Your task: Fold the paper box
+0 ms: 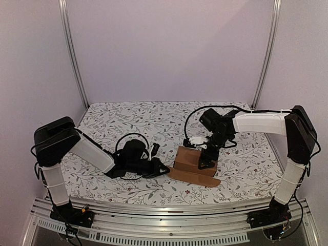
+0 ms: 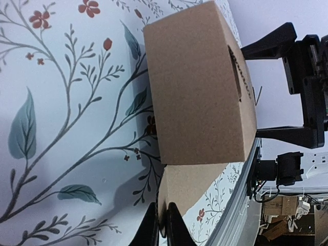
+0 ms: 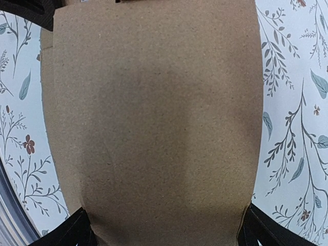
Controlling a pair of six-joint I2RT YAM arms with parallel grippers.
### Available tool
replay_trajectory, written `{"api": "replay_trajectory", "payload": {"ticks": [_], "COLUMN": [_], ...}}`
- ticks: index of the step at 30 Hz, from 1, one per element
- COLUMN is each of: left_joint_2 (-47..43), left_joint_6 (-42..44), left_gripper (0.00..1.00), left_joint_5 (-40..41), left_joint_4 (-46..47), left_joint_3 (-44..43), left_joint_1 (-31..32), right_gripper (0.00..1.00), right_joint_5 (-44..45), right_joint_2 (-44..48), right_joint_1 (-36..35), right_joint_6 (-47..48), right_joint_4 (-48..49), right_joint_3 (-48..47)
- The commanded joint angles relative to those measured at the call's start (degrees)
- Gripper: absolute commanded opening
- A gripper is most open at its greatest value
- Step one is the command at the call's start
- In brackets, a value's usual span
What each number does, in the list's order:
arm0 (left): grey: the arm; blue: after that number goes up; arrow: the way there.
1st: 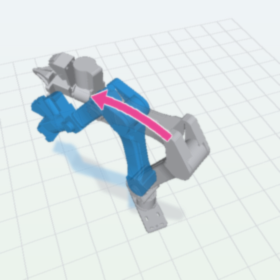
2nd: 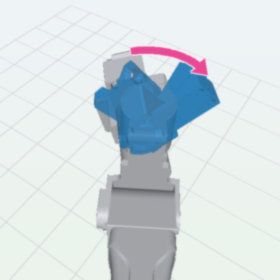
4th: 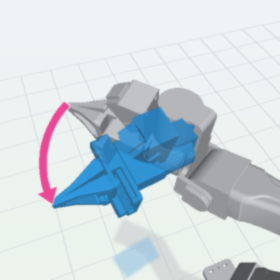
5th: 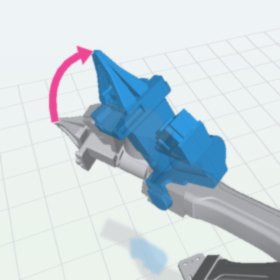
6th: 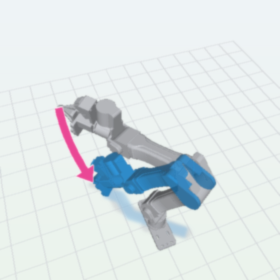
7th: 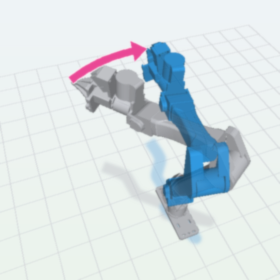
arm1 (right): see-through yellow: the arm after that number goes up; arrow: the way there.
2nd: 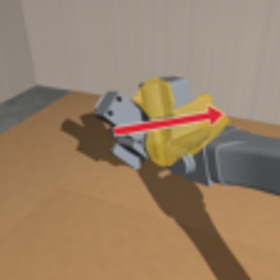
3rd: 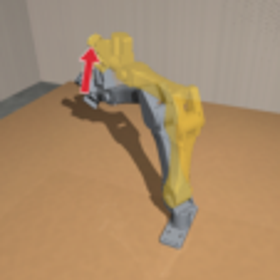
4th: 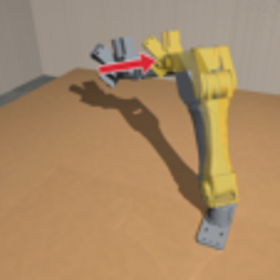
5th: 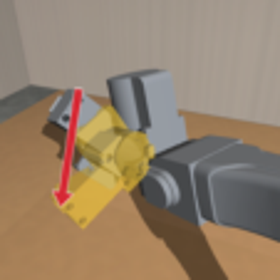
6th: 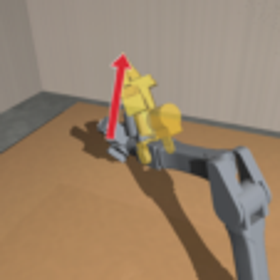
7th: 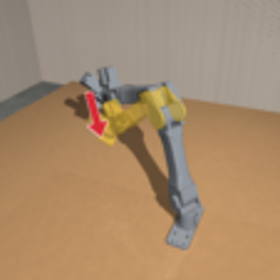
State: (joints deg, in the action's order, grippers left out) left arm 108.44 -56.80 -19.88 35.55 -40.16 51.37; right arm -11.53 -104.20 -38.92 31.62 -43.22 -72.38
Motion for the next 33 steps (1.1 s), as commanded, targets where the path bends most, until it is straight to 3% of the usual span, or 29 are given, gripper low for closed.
{"api": "replay_trajectory", "payload": {"ticks": [1, 10, 20, 25, 33], "left_joint_2": [-0.9, 0.8, 5.4, 8.7, 4.6], "left_joint_6": [4.8, 19.6, 26.2, 29.4, 29.6], "left_gripper": [0.07, 0.07, 0.07, 0.16, 0.21], "left_joint_5": [2.5, 17.9, 38.5, 47.8, 48.4], "left_joint_4": [-7.5, -40.4, -52.9, -59.0, -58.3], "left_joint_3": [-4.6, -20.9, -30.7, -36.8, -34.3], "left_joint_1": [2.6, 10.2, 18.8, 23.1, 24.5], "right_gripper": [0.83, 0.83, 0.84, 0.84, 0.84], "right_joint_5": [-0.8, 0.9, 1.8, 2.0, 2.1], "right_joint_2": [-0.9, -5.5, -7.7, -7.9, -8.2], "right_joint_1": [0.3, 0.3, 0.3, 0.3, 0.3], "right_joint_6": [-2.1, -5.1, -6.9, -7.3, -7.3], "right_joint_4": [0.1, -2.7, -3.7, -3.9, -4.1], "right_joint_3": [-1.0, -4.8, -6.1, -6.4, -6.2]}}
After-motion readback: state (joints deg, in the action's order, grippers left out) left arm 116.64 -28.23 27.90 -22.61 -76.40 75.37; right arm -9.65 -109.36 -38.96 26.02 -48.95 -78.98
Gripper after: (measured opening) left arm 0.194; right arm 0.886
